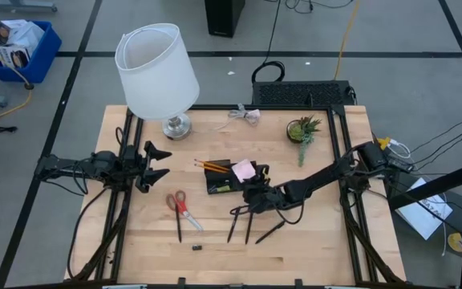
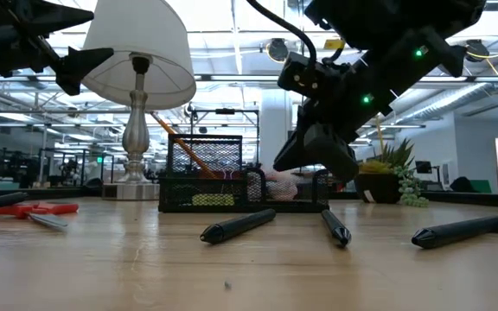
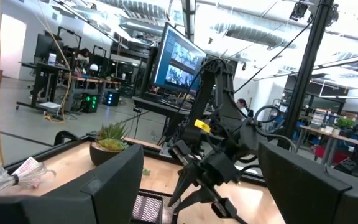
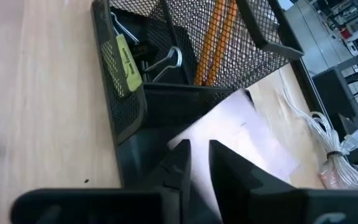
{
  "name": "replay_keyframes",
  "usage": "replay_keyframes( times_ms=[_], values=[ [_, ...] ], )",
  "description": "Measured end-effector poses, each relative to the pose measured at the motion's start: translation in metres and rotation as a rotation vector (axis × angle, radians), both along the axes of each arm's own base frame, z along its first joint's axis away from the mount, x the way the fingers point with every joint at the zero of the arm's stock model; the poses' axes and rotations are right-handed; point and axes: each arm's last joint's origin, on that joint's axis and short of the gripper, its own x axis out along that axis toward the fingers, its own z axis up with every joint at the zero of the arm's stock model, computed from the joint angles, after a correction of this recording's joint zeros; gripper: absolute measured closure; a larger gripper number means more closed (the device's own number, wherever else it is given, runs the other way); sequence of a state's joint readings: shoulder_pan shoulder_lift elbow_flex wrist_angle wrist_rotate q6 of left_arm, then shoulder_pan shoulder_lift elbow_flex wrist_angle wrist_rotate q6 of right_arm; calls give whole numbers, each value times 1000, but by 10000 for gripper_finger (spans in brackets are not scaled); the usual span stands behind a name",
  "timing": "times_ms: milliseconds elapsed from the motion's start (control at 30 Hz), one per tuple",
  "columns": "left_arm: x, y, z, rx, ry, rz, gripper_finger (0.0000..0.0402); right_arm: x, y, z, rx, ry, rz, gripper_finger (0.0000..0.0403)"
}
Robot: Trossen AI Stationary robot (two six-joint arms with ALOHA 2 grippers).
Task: Pick and place office supplies into organizer
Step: Put the pink sticky notes into the black desk organizer, then put the black pen into the black desk organizer
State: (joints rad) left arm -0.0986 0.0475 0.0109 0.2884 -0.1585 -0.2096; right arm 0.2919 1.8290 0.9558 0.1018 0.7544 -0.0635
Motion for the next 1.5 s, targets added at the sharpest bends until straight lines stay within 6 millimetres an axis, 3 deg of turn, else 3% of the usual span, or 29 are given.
replay_keyframes(
  times_ms=[333,800,1033,1400,1500],
  values=[
    [0,0,0,0,0,0,82,-2,8,0,33,-10,20,296],
    [0,0,0,0,0,0,82,-3,14,5,1,-10,70,293],
    [0,0,0,0,0,0,82,-9,23,23,25,-53,102,293],
    [0,0,0,0,0,0,82,-32,58,61,48,-148,244,308],
    [0,0,0,0,0,0,82,-41,68,67,124,-187,235,309]
  ],
)
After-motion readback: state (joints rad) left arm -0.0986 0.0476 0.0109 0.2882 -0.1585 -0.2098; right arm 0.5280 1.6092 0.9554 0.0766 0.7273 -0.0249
